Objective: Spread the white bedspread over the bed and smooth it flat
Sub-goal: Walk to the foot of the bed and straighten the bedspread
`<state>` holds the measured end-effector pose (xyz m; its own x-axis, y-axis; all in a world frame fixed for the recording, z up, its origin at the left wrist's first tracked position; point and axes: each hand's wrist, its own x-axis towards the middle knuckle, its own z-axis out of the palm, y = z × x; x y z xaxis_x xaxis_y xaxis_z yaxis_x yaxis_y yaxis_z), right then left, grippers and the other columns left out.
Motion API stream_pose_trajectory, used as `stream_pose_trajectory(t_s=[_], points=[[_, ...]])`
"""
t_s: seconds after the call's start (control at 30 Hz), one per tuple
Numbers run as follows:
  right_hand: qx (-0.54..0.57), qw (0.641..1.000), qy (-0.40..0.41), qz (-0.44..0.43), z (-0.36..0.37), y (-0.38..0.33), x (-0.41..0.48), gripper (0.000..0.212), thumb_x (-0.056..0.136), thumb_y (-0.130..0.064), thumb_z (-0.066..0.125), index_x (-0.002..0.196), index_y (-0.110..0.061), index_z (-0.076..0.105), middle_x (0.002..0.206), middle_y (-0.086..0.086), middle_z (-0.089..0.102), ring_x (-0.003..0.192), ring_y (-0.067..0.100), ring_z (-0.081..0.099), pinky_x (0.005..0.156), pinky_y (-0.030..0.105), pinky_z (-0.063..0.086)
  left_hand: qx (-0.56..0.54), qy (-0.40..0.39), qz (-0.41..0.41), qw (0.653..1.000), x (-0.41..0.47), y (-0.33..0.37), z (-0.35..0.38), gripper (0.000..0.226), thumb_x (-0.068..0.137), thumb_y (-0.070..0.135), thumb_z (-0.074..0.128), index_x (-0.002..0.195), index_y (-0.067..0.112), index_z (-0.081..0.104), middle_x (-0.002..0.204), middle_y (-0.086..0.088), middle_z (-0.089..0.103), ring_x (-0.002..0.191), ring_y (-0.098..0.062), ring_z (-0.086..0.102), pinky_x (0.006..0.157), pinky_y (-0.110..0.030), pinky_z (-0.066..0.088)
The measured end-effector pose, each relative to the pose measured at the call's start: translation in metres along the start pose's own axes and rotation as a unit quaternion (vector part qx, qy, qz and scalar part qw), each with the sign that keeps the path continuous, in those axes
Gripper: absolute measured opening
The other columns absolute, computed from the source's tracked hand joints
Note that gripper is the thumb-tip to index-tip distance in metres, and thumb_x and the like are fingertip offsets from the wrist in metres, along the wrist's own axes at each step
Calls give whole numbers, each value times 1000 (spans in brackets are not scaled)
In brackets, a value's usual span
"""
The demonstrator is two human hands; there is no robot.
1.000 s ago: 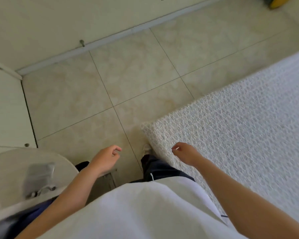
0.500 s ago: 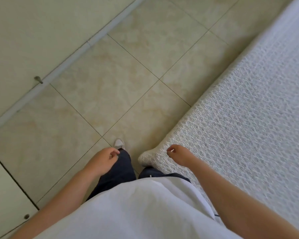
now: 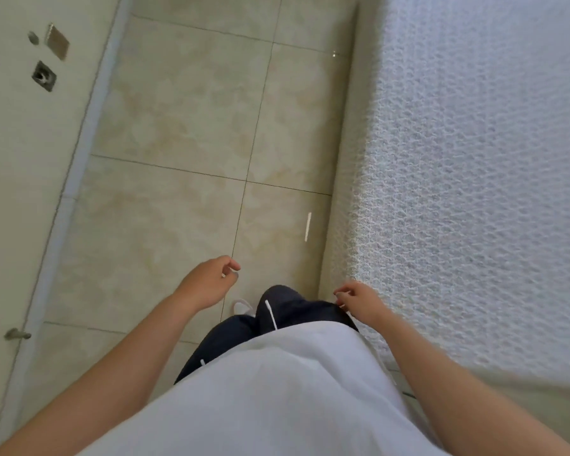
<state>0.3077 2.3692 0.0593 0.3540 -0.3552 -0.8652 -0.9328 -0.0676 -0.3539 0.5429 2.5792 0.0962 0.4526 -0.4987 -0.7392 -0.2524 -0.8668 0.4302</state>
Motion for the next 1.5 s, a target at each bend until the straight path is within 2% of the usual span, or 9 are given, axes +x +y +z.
stream_pose_trajectory(t_s=[0.2, 0.47, 0.7, 0.77, 0.93, 1.03, 1.13, 1.27, 1.5], points=[[272, 949, 87, 134, -7, -1, 15, 12, 96, -9, 48, 96, -7, 59, 79, 11, 62, 59, 12, 53, 40, 10, 39, 152, -117, 75, 978, 89, 59, -45, 25, 97, 29, 45, 119, 24, 57, 112, 3, 58, 98, -15, 56, 80, -26, 43], [494, 826, 133, 235, -31, -8, 58, 16, 96, -12, 50, 100, -3, 63, 78, 8, 66, 62, 16, 58, 50, 19, 44, 300, -207, 149, 919, 217, 177, -65, 27, 97, 29, 43, 120, 24, 56, 106, 8, 57, 96, -12, 56, 83, -27, 45], [714, 622, 155, 283, -35, -34, 104, 19, 94, -19, 52, 105, -10, 65, 93, 9, 70, 81, 20, 65, 74, 30, 52, 359, -294, 171, 869, 315, 263, -15, 26, 96, 28, 47, 120, 23, 53, 95, 8, 59, 91, -13, 58, 81, -27, 48], [760, 563, 173, 275, -38, -38, 127, 21, 96, -18, 50, 108, -9, 64, 101, 11, 70, 84, 21, 66, 77, 32, 52, 315, -311, 154, 883, 342, 281, 11, 28, 95, 25, 48, 122, 18, 53, 99, 4, 63, 89, -14, 60, 76, -27, 47], [811, 474, 207, 274, -39, -36, 196, 34, 99, -21, 46, 129, -6, 53, 113, 12, 67, 97, 25, 65, 78, 31, 54, 195, -315, 43, 928, 402, 308, 69, 32, 95, 14, 47, 126, 5, 49, 102, -11, 61, 76, -18, 55, 63, -27, 43], [870, 371, 235, 226, -35, -28, 240, 56, 96, -39, 51, 143, -10, 36, 129, 16, 57, 109, 28, 60, 91, 39, 51, 197, -334, 31, 921, 433, 318, 96, 35, 95, 23, 54, 124, 5, 49, 103, -11, 55, 82, -21, 53, 65, -27, 46], [908, 262, 272, 182, -36, -18, 272, 63, 88, -51, 57, 139, -19, 38, 125, 17, 59, 112, 30, 59, 91, 41, 51, 142, -368, -13, 919, 452, 325, 125, 40, 88, 32, 66, 116, 7, 53, 103, -11, 57, 88, -22, 58, 76, -28, 54], [890, 266, 308, 206, -40, -16, 292, 36, 92, -47, 53, 112, -17, 56, 97, 5, 72, 97, 22, 66, 81, 33, 53, 90, -362, -53, 926, 457, 328, 150, 25, 86, 24, 69, 90, 2, 58, 89, -14, 67, 79, -21, 68, 66, -28, 60], [850, 277, 368, 256, -26, -30, 301, 43, 92, -48, 53, 84, -9, 68, 79, 1, 73, 62, 11, 65, 52, 20, 46, 52, -335, -5, 941, 453, 307, 147, 33, 89, 15, 66, 111, -7, 55, 81, -14, 65, 63, -19, 68, 42, -22, 55]])
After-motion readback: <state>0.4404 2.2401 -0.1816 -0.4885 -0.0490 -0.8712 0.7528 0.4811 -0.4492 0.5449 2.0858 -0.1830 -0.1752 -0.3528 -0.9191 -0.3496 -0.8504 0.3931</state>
